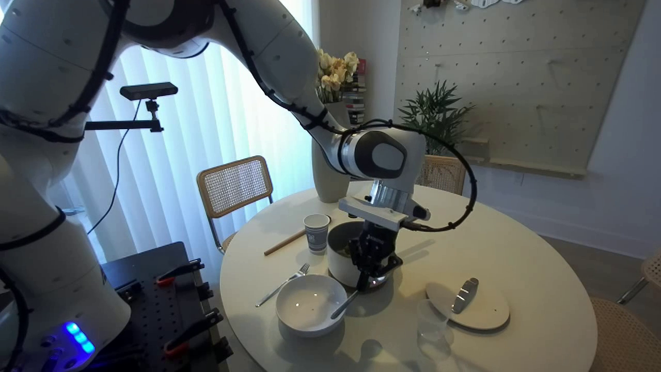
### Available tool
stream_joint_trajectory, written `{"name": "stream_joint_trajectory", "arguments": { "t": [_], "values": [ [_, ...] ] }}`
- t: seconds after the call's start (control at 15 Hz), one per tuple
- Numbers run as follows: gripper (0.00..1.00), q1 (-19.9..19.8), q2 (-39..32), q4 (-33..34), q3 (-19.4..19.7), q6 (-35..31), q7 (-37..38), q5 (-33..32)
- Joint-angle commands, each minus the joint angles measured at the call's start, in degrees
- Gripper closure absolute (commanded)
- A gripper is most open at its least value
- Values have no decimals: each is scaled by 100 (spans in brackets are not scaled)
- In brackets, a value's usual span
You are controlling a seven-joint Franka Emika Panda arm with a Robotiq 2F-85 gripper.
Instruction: Swap the places of the cup and the cutlery
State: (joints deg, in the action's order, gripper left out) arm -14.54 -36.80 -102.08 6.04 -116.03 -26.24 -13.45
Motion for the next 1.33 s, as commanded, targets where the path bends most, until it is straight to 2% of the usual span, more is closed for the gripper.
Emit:
{"name": "stream_joint_trajectory", "arguments": {
  "t": [0.0,0.67,1.27],
  "values": [
    [98,252,540,-578,0,162,471,-71],
    [98,1065,1517,-1956,-303,99,1604,-6],
    [98,1466,2070,-2830,-707,64,1931,266]
  ]
}}
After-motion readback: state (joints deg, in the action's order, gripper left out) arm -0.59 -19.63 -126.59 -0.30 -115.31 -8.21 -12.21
